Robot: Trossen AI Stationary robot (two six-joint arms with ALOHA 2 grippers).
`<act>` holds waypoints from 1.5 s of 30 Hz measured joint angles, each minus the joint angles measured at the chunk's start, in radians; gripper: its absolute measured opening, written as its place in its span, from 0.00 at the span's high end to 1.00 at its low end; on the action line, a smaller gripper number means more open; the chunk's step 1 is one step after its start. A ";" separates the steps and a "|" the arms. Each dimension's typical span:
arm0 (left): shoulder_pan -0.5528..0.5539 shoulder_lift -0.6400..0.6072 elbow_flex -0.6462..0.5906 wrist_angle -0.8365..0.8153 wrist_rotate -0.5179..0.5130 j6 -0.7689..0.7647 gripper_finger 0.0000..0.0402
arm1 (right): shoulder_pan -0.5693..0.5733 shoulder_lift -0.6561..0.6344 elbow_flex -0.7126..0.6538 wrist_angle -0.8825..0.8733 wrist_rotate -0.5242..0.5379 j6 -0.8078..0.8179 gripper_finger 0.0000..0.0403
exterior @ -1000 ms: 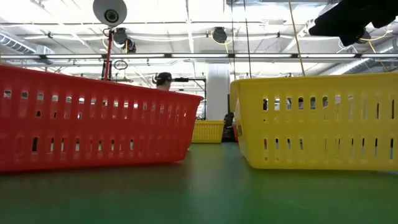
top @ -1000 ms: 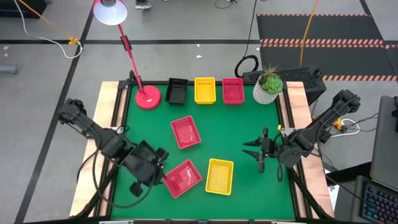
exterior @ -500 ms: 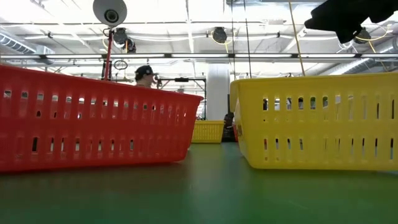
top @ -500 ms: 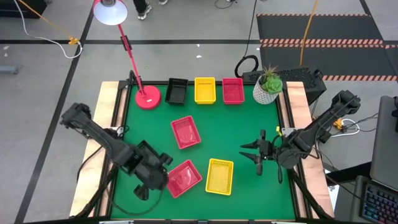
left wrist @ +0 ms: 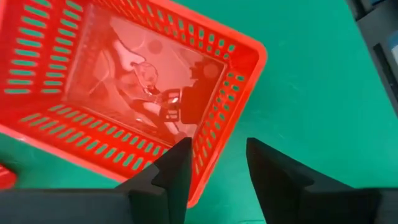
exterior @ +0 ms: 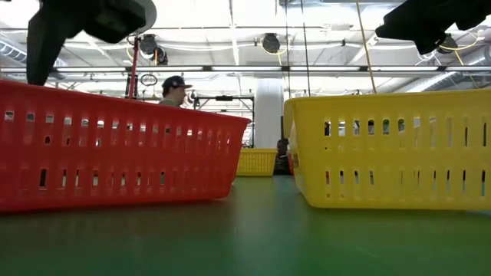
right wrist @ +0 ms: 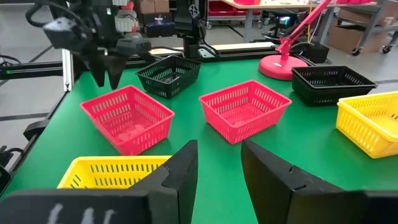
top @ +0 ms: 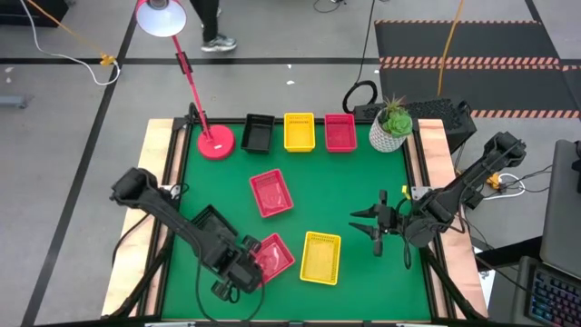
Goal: Stack baskets by color
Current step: Stack the bottom red bin on the top red bin
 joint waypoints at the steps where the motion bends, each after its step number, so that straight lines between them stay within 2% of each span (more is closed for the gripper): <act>1: -0.001 0.008 0.000 0.000 0.000 -0.005 0.60 | 0.000 0.000 0.000 0.000 -0.004 0.000 0.71; 8: -0.014 0.056 0.000 0.020 -0.005 -0.012 0.52 | 0.000 0.000 0.000 0.000 -0.024 0.000 0.71; 13: -0.020 0.097 -0.001 0.051 -0.006 0.016 0.53 | 0.000 0.000 0.000 0.002 -0.024 0.000 0.71; 18: -0.028 0.114 -0.001 0.096 -0.011 0.075 0.62 | 0.000 0.000 0.000 0.006 -0.024 0.000 0.71; 33: -0.027 0.113 -0.001 0.104 -0.017 0.074 0.96 | 0.000 0.000 0.000 0.006 -0.024 -0.003 0.71; 36: -0.026 0.113 -0.001 0.104 -0.018 0.074 0.97 | 0.000 0.000 0.000 0.006 -0.025 -0.003 0.71; 41: -0.026 0.113 -0.001 0.108 -0.017 0.066 0.93 | 0.000 0.000 0.000 0.006 -0.025 -0.003 0.71; 45: -0.026 0.108 0.020 0.103 -0.016 0.065 0.96 | 0.000 0.000 0.000 0.006 -0.025 -0.003 0.71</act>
